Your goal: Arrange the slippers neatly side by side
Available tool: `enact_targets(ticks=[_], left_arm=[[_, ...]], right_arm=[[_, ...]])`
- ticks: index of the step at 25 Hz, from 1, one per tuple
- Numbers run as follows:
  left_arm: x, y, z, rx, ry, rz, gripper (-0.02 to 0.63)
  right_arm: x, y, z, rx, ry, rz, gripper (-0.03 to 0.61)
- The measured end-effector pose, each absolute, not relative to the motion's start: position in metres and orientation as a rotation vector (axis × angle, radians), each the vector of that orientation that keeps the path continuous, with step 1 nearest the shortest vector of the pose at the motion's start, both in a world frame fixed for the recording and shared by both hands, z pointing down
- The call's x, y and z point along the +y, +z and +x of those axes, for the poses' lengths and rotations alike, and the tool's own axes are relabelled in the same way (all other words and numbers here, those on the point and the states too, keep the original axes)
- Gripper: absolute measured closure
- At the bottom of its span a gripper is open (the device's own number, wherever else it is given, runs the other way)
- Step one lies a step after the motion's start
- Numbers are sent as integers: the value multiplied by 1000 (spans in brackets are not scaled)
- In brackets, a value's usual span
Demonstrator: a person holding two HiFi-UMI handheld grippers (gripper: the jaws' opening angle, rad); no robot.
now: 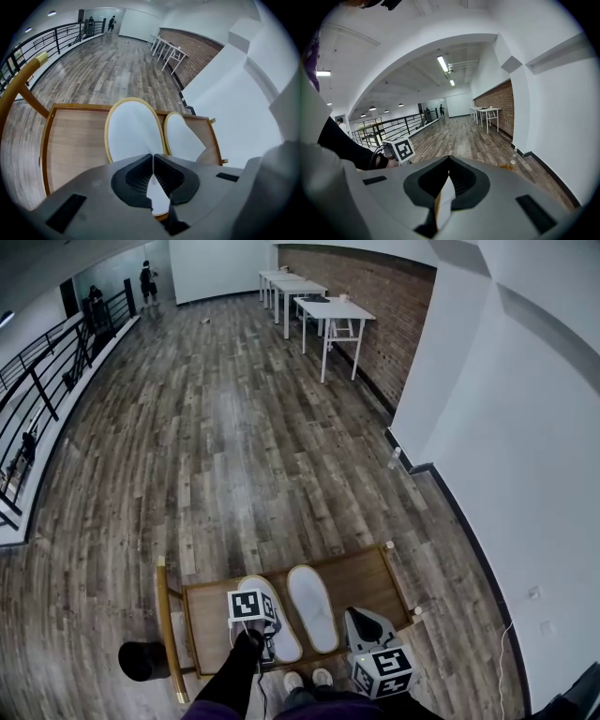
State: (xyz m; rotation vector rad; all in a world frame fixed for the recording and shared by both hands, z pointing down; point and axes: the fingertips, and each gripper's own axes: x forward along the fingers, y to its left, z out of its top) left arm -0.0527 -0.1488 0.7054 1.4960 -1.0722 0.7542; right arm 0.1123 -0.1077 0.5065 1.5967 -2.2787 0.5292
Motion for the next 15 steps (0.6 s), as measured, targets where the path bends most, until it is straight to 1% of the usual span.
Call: enact_targets(ticks=[15], left_arm=[[-156,723,-28,-998,907,1511,603]], right_arm=[[-110,510,133,-2222,545,1651,580]])
